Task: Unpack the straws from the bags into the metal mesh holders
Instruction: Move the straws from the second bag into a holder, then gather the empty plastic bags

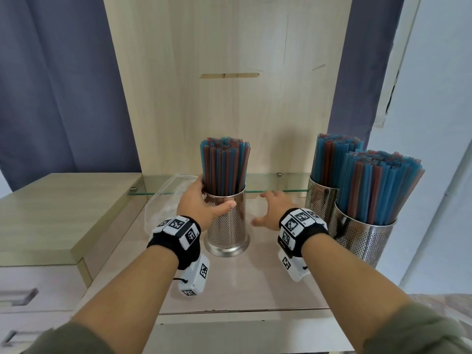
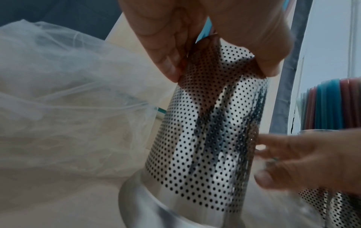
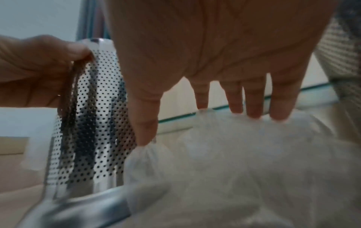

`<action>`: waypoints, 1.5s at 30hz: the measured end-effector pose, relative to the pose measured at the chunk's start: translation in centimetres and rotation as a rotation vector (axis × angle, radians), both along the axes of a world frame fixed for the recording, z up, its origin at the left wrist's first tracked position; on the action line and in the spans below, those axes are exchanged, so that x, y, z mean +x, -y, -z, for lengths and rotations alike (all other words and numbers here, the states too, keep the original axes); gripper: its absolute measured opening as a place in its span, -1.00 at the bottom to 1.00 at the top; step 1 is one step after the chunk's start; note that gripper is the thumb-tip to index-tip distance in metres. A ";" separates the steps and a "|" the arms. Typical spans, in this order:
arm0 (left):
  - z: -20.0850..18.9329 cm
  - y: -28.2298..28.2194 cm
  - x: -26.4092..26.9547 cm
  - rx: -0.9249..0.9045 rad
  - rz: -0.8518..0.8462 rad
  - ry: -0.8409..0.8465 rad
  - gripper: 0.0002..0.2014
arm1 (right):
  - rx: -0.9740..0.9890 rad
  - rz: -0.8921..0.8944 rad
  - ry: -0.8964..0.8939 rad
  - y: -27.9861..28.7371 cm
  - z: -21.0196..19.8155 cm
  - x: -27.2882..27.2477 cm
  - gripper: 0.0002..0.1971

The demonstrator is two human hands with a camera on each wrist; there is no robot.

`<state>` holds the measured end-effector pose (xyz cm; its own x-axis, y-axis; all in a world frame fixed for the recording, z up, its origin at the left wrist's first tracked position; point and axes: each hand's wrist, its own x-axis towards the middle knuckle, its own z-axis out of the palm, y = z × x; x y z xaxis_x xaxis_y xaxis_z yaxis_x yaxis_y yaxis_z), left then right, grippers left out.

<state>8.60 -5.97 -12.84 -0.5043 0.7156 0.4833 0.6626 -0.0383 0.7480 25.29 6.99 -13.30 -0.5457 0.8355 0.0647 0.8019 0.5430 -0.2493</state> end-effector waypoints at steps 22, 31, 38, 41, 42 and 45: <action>0.6 4.9 5.9 0.008 0.218 -0.534 -0.01 | 0.028 -0.218 -0.313 8.5 -1.2 9.4 -0.44; 2.7 5.3 6.6 -0.690 0.445 -0.590 0.39 | -0.277 -0.316 0.264 8.9 2.3 6.9 -0.36; 3.9 6.2 6.0 -0.845 0.486 -0.540 0.31 | 0.187 -0.475 -0.579 11.0 -0.5 10.7 -0.66; 3.6 6.4 5.4 -0.866 0.483 -0.484 0.30 | 0.784 -0.221 -1.045 10.8 -2.1 13.1 -0.59; 3.7 6.4 5.2 -0.866 0.478 -0.457 0.30 | 0.851 -0.072 -1.126 10.1 -2.1 13.8 -0.47; 4.1 6.4 4.8 -0.883 0.462 -0.394 0.29 | 0.563 0.349 -1.143 7.7 -0.1 15.2 0.13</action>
